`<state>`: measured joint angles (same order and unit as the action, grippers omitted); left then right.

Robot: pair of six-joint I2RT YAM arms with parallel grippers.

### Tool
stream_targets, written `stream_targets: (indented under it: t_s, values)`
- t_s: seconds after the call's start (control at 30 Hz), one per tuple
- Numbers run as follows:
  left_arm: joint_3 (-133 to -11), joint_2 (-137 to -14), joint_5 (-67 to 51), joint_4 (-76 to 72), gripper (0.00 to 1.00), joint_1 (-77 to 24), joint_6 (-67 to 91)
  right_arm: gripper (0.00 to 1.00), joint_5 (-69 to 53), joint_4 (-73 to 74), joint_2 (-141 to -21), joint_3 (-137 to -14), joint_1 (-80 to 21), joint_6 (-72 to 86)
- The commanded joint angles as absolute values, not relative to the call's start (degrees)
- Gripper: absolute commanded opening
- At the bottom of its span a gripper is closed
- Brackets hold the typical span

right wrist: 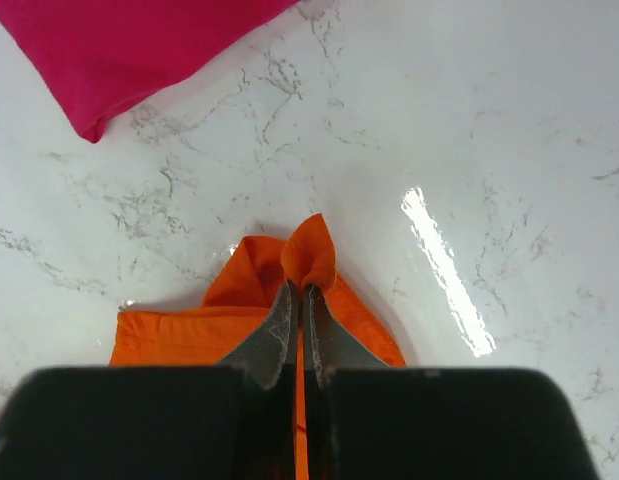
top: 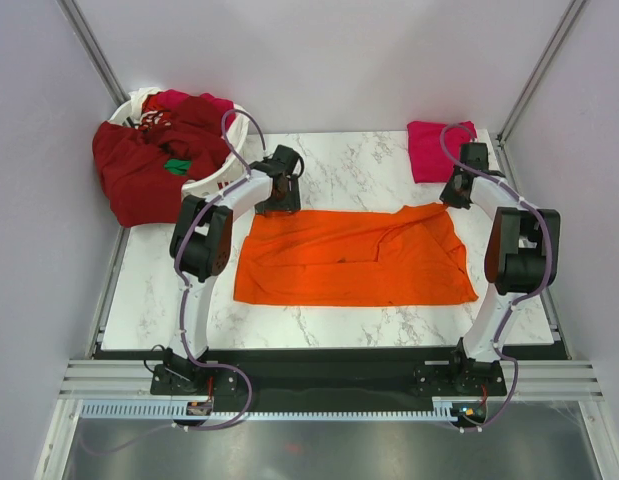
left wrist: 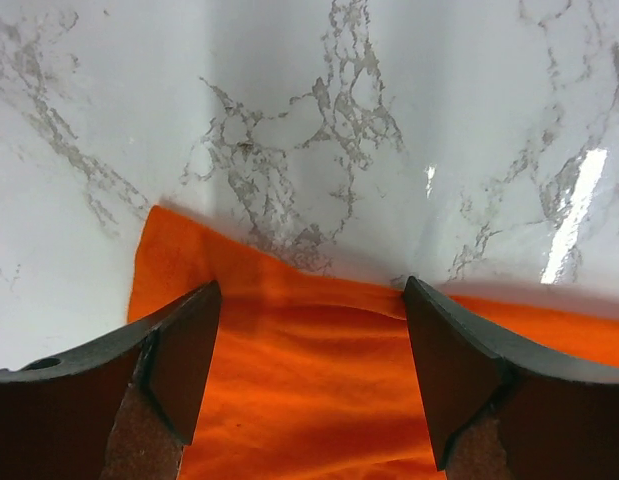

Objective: Fold and stack the t-shirts
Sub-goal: Fold the tshirt

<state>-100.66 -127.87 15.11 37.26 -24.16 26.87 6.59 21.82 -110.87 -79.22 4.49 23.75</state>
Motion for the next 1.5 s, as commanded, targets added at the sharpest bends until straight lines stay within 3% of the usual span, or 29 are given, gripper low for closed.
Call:
stream_targets:
  t_s: [0.0, 0.53, 0.93, 1.03, 1.17, 1.3, 1.47]
  values:
    - [-103.43, -127.7, 18.28, 42.54, 0.82, -22.77, 23.29, 0.0, 9.31, 21.44, -109.69, -81.38, 3.6, 21.62]
    - [-113.12, -133.06, 19.43, 42.63, 0.78, -19.87, 21.0, 0.0, 5.37, 21.62, -112.85, -82.53, 5.27, 21.18]
    - [-106.0, -134.47, 19.86, 42.1, 0.61, -19.78, 24.7, 0.0, 3.69, 21.18, -113.91, -82.79, 5.27, 21.88]
    - [-104.86, -134.21, 19.25, 41.14, 0.5, -19.78, 25.4, 0.0, 3.69, 21.09, -114.08, -82.79, 5.19, 21.97]
    - [-104.59, -133.51, 18.2, 40.69, 0.23, -19.86, 25.49, 0.0, 3.25, 21.01, -114.34, -82.79, 5.19, 22.32]
    - [-103.71, -132.02, 17.93, 40.52, 0.06, -19.86, 25.58, 0.0, 2.29, 20.83, -114.35, -82.79, 4.66, 22.67]
    - [-102.4, -129.12, 19.77, 40.52, 0.02, -19.78, 24.79, 0.0, 0.09, 21.18, -113.91, -85.41, 0.45, 22.41]
